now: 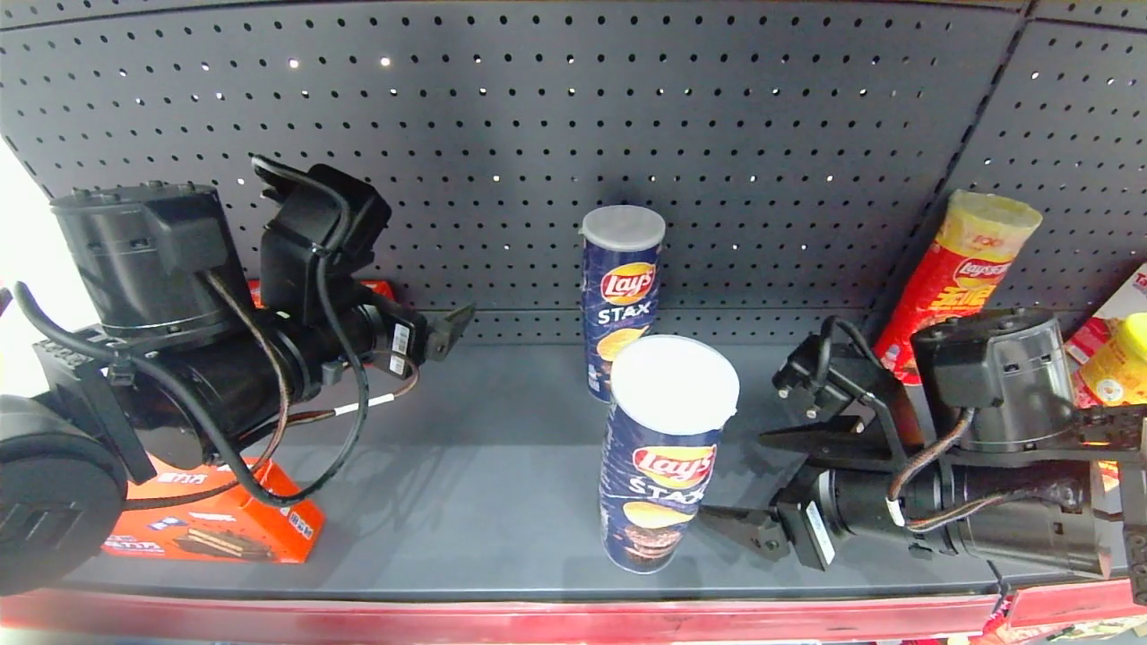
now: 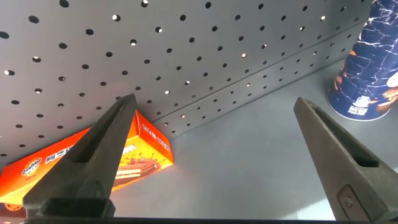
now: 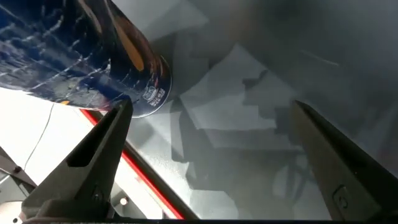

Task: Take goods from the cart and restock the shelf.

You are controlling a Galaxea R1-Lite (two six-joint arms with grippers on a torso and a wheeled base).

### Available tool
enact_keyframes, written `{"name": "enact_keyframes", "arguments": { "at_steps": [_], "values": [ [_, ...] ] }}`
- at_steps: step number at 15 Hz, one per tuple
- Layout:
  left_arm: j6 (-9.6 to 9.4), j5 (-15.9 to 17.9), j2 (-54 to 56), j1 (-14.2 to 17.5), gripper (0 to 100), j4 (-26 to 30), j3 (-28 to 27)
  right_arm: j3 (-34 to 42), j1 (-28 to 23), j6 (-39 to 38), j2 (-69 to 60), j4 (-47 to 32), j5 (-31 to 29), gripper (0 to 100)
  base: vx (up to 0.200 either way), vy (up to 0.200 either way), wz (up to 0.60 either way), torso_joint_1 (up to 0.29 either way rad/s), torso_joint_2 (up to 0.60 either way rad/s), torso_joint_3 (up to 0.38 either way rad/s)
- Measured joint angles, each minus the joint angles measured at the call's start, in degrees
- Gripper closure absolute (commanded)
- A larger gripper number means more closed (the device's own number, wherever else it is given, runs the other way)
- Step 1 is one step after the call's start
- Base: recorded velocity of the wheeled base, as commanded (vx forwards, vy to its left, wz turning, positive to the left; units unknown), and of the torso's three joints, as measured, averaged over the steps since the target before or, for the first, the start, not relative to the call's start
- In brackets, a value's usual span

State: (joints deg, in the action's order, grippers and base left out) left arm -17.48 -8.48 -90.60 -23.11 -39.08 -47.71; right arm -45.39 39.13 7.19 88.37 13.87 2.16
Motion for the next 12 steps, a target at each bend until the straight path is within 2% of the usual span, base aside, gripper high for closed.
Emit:
{"name": "enact_keyframes", "arguments": {
  "at_steps": [6, 12],
  "values": [
    [0.0, 0.0, -0.1, 0.0, 0, 0.0, 0.1, -0.5, -1.2, 0.0, 0.3, 0.0, 0.0, 0, 0.0, 0.0, 0.0, 0.0, 0.0, 0.0],
    [0.0, 0.3, -0.3, 0.8, 0, -0.1, 0.0, -1.2, 0.8, 0.1, 1.7, 0.0, 0.0, 0, 0.0, 0.0, 0.0, 0.0, 0.0, 0.0]
  ]
}}
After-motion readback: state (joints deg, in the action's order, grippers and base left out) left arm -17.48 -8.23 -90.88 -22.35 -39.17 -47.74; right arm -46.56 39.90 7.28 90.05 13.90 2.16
